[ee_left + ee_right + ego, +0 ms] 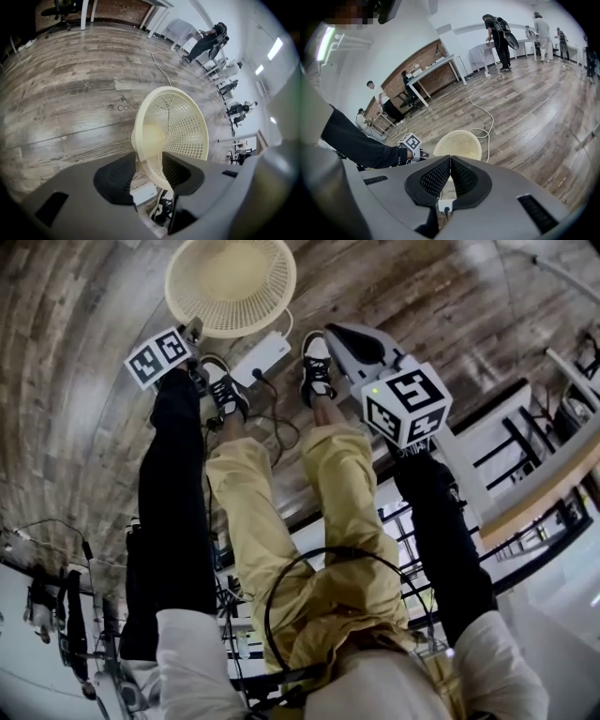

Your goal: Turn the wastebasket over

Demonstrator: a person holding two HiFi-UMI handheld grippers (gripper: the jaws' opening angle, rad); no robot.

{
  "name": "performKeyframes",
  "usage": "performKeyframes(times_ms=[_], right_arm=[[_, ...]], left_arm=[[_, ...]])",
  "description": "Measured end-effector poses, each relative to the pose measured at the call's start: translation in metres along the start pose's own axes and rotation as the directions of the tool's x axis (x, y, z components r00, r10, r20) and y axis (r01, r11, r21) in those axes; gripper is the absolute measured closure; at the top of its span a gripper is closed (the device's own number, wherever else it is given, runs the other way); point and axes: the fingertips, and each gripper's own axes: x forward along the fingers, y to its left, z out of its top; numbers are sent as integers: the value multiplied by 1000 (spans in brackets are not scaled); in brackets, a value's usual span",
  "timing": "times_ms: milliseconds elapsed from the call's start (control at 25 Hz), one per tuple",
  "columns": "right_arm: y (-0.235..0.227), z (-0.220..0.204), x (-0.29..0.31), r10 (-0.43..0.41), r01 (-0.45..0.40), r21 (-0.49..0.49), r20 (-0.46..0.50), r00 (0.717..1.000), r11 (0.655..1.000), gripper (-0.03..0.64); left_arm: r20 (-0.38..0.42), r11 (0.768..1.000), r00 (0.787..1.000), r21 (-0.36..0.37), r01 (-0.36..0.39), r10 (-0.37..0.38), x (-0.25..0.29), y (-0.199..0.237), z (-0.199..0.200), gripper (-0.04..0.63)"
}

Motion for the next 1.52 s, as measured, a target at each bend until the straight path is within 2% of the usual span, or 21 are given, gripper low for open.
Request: performKeyframes(times_ms=[160,240,280,360,440,520,640,760,840,960,1040,1160,1240,1320,1520], right_arm=[[26,22,-24,-3,3,-9,39,999,1000,595],[42,38,-47,-1,2,-21,65,998,1000,595],[53,48,-62,0,2,-28,81,997,1000,595],[80,68,-100,2,3,-41,110,994,999,595],[110,90,-143,4,4,-58,144,990,998,595],[139,117,-181,12,6,-90,199,980,996,595],[189,154,-237,37,4,-142,281,959,990,595],[242,187,-299,60,12,-196,360,931,981,595],[272,215,-338,70,39,-240,428,901,970,595],[306,253,-392,88,90,-297,535,840,951,595],[325,267,-425,106,111,-322,588,802,940,595],[349,290,-464,146,137,-367,646,749,920,595],[365,307,-483,173,153,-395,675,717,906,595],[379,321,-497,192,166,-412,696,691,896,595],[399,347,-519,251,182,-457,730,635,871,595]], left_arm=[[-29,998,999,55,-43,44,-42,-11,-3,431],[-40,990,999,137,-23,29,-78,-36,-5,434],[-43,979,999,202,-9,18,-102,-54,-6,465],[-53,942,998,333,34,-17,-161,-96,-16,594],[-65,901,994,421,108,-88,-225,-142,-31,594],[-39,863,988,482,152,-152,-287,-181,-32,594],[31,825,975,539,171,-222,-377,-228,-35,595],[146,794,952,594,132,-268,-464,-269,-38,594],[265,788,914,609,88,-307,-518,-300,-26,594],[405,791,826,608,76,-391,-588,-351,-9,594],[450,767,766,635,87,-460,-629,-388,-11,595],[504,715,670,697,58,-546,-689,-435,-7,595],[528,690,618,723,32,-582,-724,-455,-2,595],[540,673,585,739,13,-605,-750,-465,2,595],[558,665,539,747,5,-631,-779,-480,13,594]])
